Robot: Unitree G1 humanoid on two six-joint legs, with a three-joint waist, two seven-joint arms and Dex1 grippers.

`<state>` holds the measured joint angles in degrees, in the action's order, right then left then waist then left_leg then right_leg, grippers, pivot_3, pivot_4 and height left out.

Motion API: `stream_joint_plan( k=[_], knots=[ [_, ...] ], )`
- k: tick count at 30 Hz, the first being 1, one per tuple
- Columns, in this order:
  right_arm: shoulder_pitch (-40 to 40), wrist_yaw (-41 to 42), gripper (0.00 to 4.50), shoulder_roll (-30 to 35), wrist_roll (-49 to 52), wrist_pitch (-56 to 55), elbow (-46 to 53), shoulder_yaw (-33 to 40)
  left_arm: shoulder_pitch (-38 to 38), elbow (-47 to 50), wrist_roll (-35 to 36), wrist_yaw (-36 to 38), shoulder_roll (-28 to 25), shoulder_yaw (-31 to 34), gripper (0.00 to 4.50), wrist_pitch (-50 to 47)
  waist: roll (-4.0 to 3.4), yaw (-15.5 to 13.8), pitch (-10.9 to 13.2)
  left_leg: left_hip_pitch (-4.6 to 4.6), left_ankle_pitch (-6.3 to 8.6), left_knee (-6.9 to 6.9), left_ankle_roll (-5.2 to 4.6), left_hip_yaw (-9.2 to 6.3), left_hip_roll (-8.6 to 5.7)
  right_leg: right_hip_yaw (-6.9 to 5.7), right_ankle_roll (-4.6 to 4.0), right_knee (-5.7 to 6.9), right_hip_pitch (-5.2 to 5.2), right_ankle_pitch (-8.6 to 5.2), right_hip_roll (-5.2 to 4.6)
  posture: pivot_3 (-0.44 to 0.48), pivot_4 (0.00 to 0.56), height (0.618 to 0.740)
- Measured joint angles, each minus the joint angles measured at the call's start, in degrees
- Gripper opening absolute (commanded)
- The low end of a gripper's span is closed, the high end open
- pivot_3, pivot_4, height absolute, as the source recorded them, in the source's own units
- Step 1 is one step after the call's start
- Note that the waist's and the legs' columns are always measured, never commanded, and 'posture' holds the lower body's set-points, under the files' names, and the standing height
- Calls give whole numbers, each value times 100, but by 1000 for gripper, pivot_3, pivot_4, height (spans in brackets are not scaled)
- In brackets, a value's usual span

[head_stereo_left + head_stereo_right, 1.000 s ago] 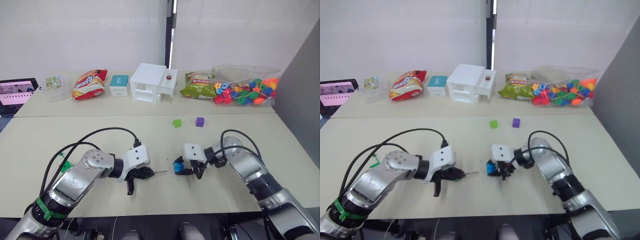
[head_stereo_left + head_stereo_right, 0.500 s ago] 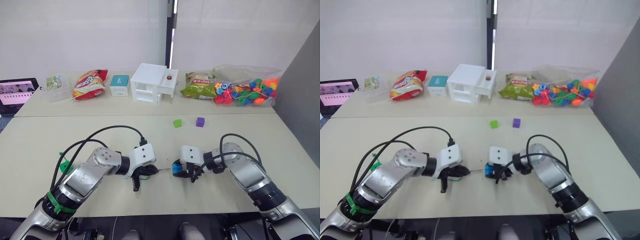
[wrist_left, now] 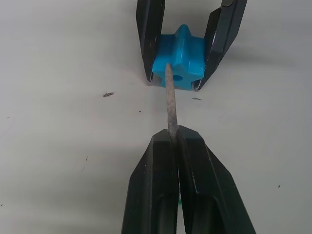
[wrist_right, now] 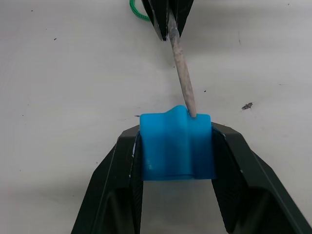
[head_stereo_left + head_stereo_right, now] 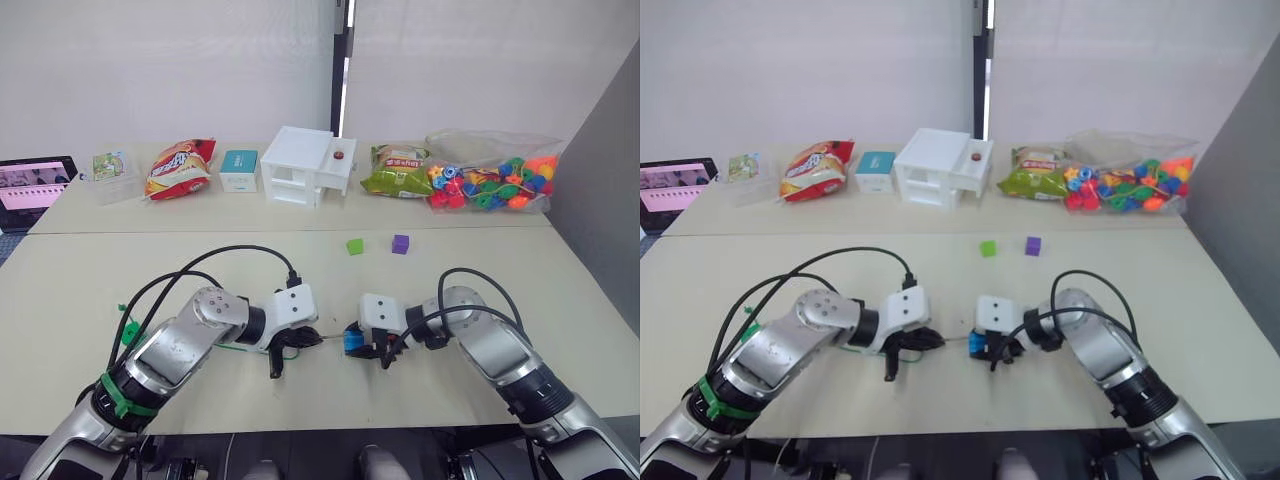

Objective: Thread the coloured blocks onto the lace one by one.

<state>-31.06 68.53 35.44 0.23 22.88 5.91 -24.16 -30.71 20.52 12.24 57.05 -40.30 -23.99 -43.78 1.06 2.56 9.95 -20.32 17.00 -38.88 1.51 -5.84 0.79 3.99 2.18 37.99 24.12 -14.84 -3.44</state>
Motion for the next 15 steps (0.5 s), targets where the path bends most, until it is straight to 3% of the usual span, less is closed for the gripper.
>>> stream_joint_plan(
  k=[15],
  knots=[
    [0, -1, 1385, 26, -10, 0, 28, -14, 48, 138, -54, 138, -107, -83, 0, -38, 0, -5, 0, 0, 0, -1, 0, 0, 0, 0, 0, 0, 0, 0, 0, 0, 150, 740]
  ],
)
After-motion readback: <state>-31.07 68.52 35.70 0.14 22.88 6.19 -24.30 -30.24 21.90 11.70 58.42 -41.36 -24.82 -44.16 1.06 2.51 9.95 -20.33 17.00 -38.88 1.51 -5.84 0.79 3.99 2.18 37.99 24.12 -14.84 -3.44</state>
